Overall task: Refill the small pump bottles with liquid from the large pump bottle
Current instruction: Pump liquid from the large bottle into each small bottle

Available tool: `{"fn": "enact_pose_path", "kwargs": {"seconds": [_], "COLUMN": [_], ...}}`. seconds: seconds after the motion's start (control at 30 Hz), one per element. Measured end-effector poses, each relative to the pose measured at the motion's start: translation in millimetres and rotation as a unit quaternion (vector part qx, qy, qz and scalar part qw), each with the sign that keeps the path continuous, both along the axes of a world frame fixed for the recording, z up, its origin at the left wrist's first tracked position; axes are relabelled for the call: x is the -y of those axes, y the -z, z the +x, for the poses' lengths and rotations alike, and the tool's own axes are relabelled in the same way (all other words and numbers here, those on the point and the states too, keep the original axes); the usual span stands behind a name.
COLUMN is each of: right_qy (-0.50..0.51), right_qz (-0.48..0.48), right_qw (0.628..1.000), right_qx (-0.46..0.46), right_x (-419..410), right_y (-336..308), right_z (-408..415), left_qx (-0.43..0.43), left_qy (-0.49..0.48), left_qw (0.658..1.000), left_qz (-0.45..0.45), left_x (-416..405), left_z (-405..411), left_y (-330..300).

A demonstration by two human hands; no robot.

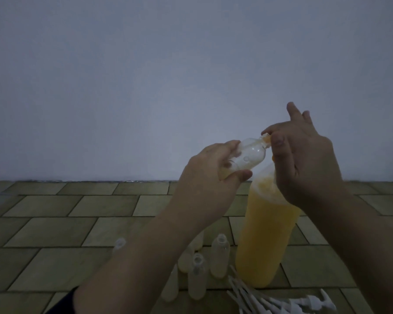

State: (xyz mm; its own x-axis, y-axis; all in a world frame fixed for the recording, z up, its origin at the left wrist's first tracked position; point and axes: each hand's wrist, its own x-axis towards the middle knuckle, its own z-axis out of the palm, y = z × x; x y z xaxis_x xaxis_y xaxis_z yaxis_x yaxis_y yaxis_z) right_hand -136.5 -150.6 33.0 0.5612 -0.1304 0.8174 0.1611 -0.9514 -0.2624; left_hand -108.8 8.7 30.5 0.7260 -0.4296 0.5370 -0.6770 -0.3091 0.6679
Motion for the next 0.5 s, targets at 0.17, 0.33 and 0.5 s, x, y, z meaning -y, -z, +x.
{"fn": "enact_pose_path", "kwargs": {"seconds": [0.17,0.33,0.5], "right_qy": [0.003,0.014,0.013], "right_qz": [-0.022,-0.032,-0.027], "right_qw": [1.0,0.999,0.999], "right_qx": [-0.019,-0.002,-0.022], "right_x": [-2,0,-1], "right_y": [-16,-13,-3], "right_z": [-4,-3,-4], "left_qx": [0.001,-0.002,-0.009], "left_qy": [-0.006,-0.005,-0.005], "left_qw": [1.0,1.0,1.0], "left_qz": [-0.006,-0.007,-0.001], "left_x": [-1,2,2], "left_z": [0,1,-2], "left_y": [-8,-5,1]}}
